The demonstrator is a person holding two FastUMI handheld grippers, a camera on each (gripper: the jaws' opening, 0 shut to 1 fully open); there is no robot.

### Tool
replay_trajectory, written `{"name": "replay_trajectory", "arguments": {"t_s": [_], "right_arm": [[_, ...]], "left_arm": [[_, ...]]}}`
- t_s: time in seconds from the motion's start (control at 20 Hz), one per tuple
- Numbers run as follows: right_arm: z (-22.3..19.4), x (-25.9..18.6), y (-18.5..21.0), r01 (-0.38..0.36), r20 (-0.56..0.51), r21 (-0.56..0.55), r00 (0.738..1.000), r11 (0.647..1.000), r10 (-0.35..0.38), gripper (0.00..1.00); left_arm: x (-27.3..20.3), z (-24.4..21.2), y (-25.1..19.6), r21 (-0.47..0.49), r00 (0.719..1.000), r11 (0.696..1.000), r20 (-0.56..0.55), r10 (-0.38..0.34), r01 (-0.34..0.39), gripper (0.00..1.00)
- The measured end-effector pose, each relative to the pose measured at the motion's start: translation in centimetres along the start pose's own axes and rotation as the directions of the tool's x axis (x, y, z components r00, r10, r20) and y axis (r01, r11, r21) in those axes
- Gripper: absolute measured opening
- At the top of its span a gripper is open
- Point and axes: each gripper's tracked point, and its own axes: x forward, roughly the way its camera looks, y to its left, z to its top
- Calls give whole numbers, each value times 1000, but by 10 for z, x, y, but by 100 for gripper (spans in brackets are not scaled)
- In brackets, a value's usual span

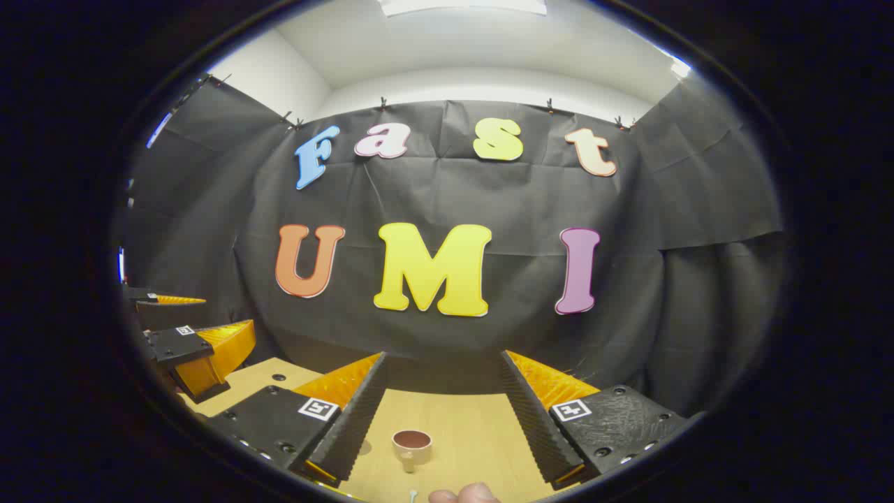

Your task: Put the toothbrush and toothpaste on the desktop into the cup, then pick up the cup and place it on the coaster on the desktop.

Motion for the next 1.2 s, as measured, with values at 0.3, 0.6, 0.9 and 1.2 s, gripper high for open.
{"name": "replay_trajectory", "arguments": {"t_s": [0.3, 0.6, 0.9, 1.2], "right_arm": [[-1, 8, 3, -19, -5, 26, 1000, 999, 20, 95], [-4, 9, 1, -24, -9, 35, 1000, 999, 24, 97], [-8, 13, 3, -44, -25, 33, 999, 998, 45, 92], [-19, 15, 3, -52, -58, 33, 997, 998, 54, 97]], "left_arm": [[2, 2, 5, 7, 1000, 1000, 9, 20, -20, 99], [4, -1, 4, 4, 1000, 1000, 0, 27, -27, 99], [6, -4, 4, 1, 999, 999, -14, 39, -39, 99], [9, -14, 8, -1, 997, 998, -46, 56, -56, 99]]}}
